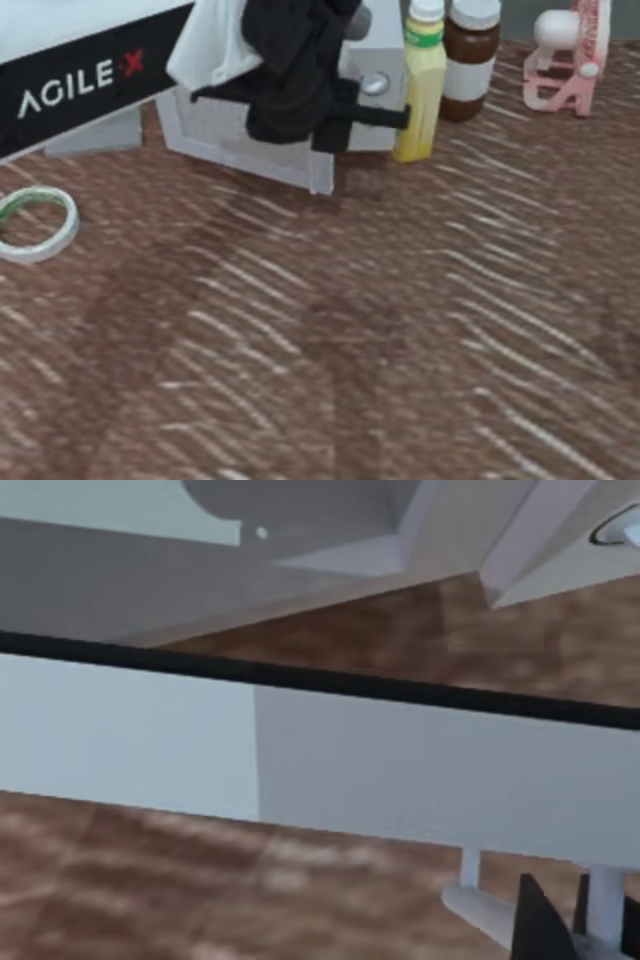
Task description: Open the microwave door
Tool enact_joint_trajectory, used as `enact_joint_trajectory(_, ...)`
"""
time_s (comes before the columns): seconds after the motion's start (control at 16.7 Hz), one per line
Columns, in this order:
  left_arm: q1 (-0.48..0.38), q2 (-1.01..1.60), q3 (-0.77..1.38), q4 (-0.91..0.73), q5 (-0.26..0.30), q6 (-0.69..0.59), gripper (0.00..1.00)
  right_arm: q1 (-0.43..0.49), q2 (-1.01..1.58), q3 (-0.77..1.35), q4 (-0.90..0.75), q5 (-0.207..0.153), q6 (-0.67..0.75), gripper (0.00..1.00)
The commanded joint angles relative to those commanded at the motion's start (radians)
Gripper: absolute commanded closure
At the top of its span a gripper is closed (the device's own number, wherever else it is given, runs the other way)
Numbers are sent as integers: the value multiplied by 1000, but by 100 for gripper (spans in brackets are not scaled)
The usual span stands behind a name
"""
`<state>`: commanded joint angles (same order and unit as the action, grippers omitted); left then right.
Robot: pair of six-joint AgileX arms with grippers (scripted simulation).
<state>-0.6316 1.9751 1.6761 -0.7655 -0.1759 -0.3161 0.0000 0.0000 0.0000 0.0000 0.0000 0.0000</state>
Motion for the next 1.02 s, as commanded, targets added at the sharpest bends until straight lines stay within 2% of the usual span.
enact_joint_trajectory(0.24,16,-47,-71,30,28,62,100,0,0,0,0,0,0,0)
enact_joint_trajectory(1.02,17,-49,-74,31,30,65,100,0,0,0,0,0,0,0)
